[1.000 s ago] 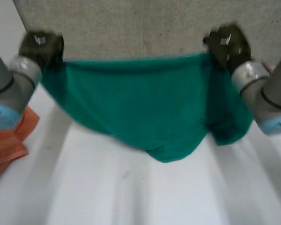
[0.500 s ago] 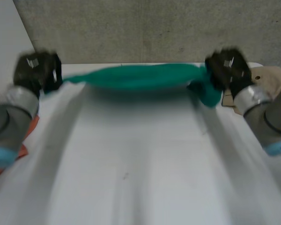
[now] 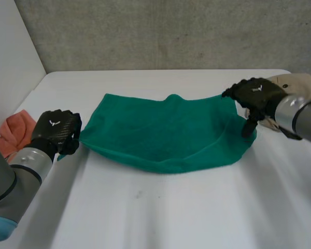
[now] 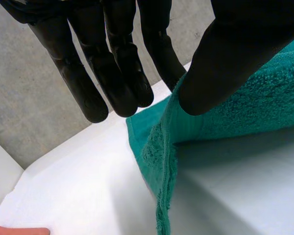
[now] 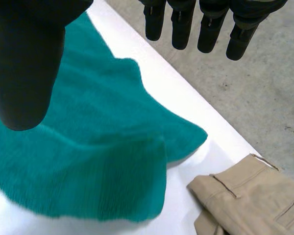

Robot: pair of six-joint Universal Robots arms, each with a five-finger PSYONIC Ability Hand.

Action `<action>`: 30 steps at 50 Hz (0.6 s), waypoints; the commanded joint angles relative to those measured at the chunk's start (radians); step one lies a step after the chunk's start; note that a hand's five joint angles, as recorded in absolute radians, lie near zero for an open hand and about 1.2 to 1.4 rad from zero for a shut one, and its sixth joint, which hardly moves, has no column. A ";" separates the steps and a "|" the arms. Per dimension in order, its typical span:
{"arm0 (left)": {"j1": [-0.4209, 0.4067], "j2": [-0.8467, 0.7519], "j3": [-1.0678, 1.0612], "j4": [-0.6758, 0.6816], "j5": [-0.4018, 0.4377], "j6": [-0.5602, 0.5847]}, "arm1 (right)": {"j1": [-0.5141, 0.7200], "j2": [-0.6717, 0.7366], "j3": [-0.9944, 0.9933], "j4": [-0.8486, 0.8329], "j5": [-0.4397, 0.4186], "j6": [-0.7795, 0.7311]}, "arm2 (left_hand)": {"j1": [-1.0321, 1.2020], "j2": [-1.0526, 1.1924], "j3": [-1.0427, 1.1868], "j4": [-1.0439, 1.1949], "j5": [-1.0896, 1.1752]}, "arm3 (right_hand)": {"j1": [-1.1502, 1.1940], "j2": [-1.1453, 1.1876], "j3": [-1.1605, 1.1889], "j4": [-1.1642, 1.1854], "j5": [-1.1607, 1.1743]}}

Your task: Fold the laundry.

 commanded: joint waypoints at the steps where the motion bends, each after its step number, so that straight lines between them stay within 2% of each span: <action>1: 0.006 0.026 -0.014 -0.015 0.001 -0.001 | 0.027 0.170 -0.297 0.158 0.030 -0.051 | 0.221 0.197 0.202 0.197 0.245 | 0.155 0.165 0.163 0.164 0.160; 4: 0.007 0.035 -0.020 -0.015 0.001 -0.001 | 0.036 0.245 -0.365 0.156 0.056 -0.129 | 0.221 0.197 0.202 0.197 0.245 | 0.249 0.258 0.257 0.258 0.253; 11: 0.010 0.048 -0.020 -0.015 0.006 -0.001 | 0.071 0.365 -0.388 0.156 0.161 -0.273 | 0.221 0.197 0.202 0.197 0.245 | 0.234 0.244 0.243 0.244 0.239; 20: 0.016 0.046 -0.012 -0.016 0.010 0.008 | 0.073 0.421 -0.356 0.055 0.219 -0.323 | 0.221 0.197 0.202 0.197 0.245 | 0.252 0.261 0.260 0.261 0.256; 22: 0.016 0.048 -0.012 -0.018 0.013 0.016 | 0.071 0.418 -0.345 0.030 0.224 -0.324 | 0.221 0.197 0.202 0.197 0.245 | 0.380 0.390 0.389 0.390 0.385; 27: 0.022 0.052 -0.012 -0.042 0.026 0.063 | 0.054 0.359 -0.290 -0.026 0.222 -0.314 | 0.221 0.197 0.202 0.197 0.245 | 1.152 1.162 1.161 1.162 1.157; 30: 0.029 0.068 -0.011 -0.068 0.030 0.101 | 0.043 0.297 -0.239 -0.031 0.213 -0.301 | 0.221 0.197 0.202 0.197 0.245 | 1.154 1.163 1.162 1.163 1.158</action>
